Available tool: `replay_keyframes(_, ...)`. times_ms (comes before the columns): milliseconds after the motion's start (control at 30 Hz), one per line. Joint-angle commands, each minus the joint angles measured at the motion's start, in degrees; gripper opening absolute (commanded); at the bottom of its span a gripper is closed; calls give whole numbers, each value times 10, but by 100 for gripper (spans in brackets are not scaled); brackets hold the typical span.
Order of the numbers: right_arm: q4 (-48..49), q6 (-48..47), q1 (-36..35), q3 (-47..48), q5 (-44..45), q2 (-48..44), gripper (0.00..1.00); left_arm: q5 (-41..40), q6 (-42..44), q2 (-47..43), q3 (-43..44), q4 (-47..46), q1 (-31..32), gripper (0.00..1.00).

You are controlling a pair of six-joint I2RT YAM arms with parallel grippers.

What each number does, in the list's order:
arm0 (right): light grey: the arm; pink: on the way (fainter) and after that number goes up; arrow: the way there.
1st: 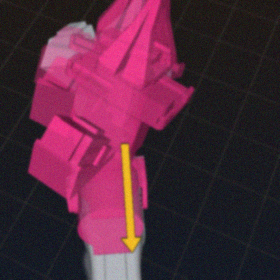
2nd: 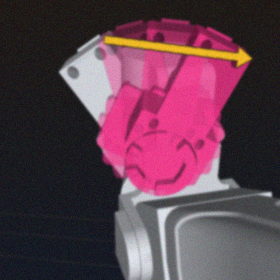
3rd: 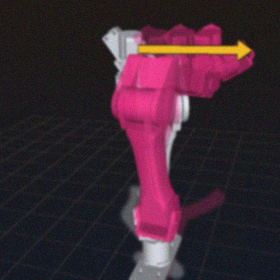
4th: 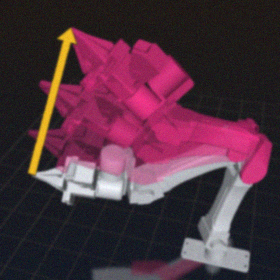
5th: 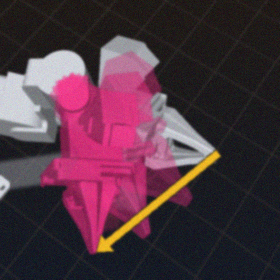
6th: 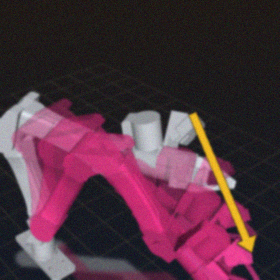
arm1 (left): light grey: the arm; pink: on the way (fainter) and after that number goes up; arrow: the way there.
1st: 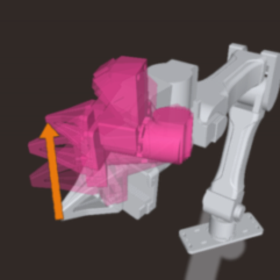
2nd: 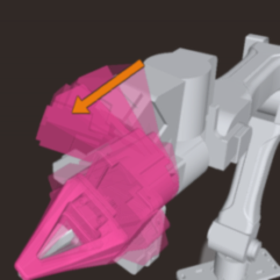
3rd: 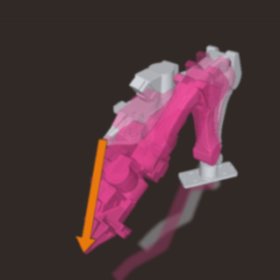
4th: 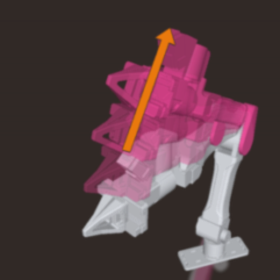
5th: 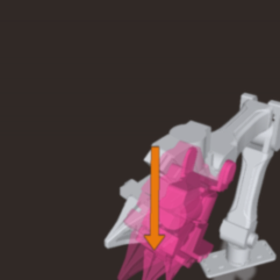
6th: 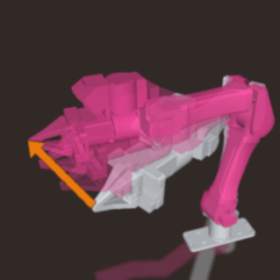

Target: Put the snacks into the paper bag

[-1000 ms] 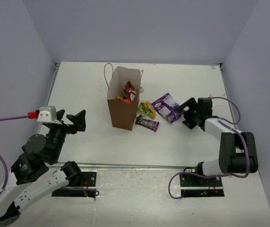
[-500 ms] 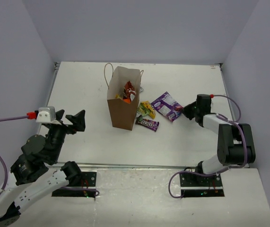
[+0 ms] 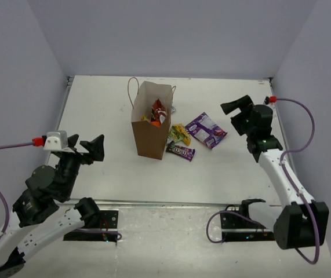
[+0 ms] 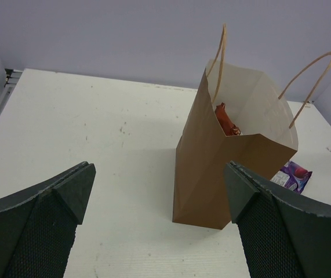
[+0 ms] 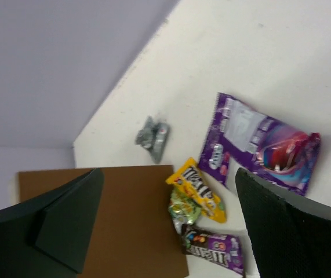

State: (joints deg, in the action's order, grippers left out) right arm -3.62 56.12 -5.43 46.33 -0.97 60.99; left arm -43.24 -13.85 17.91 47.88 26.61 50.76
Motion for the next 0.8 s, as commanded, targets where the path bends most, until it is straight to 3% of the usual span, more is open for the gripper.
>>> replay_keyframes(0, -70, 11, 27, -3, 13, 93, 99, 1, 12, -9, -3, -22, 0, 100)
replay_keyframes(400, -74, 2, 38, 84, -6, 320, 99, 5, 15, -11, -2, -27, 0, 100)
replay_keyframes(467, -68, 21, 38, 101, -20, 345, 95, 4, 16, -11, -3, -29, 0, 100)
replay_keyframes(500, -82, 25, 37, 112, -25, 370, 83, 3, 16, -12, -3, -28, 0, 100)
replay_keyframes(533, -93, 32, 29, 137, -10, 377, 81, 4, 16, -12, -3, -27, 0, 100)
replay_keyframes(667, -117, 41, 7, 171, -7, 403, 78, 2, 16, -16, -3, -28, 0, 100)
replay_keyframes(733, -140, 38, -6, 194, 9, 417, 54, 1, 16, -16, -3, -28, 0, 100)
replay_keyframes(767, -147, 35, -6, 200, 9, 420, 28, 1, 16, -17, -2, -27, 0, 100)
